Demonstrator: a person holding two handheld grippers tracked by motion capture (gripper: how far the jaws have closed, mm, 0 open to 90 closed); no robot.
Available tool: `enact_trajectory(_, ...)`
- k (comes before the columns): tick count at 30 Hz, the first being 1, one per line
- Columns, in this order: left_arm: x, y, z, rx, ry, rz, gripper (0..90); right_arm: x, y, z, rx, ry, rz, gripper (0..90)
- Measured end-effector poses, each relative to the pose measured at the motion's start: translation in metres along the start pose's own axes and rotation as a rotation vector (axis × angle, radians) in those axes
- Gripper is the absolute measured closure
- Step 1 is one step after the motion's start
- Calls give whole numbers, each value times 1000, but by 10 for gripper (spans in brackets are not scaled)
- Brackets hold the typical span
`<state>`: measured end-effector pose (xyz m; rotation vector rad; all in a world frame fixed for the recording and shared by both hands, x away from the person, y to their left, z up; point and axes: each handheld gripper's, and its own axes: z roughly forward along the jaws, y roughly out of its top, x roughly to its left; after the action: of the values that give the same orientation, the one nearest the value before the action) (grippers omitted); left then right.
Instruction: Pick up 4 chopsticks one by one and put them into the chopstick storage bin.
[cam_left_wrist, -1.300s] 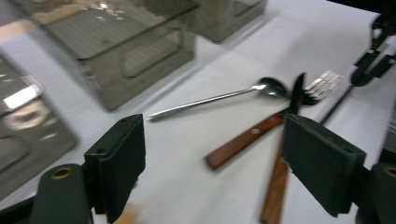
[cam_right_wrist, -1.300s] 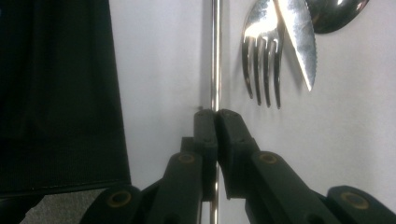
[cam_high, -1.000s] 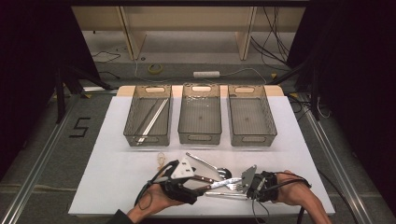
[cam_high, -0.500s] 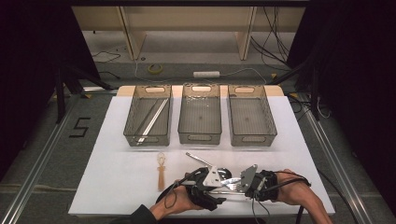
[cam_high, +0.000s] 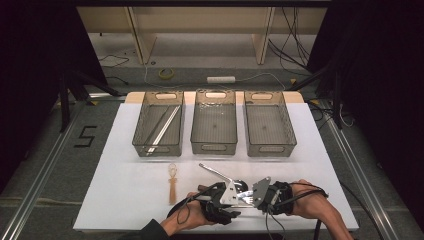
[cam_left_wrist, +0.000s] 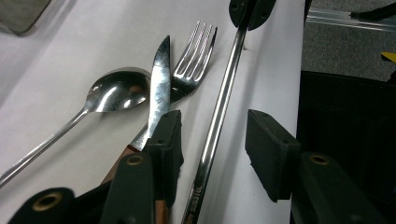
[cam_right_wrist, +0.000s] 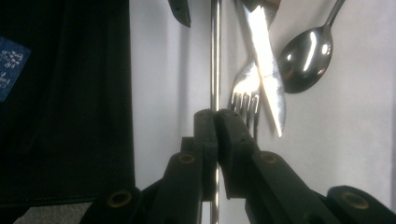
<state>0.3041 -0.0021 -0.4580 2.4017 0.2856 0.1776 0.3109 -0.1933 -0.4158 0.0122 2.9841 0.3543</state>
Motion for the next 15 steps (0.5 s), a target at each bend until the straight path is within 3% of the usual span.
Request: enact_trajectory(15,-2,2,-3,21,-12,61,778,1,8,0,-22,0,-31,867)
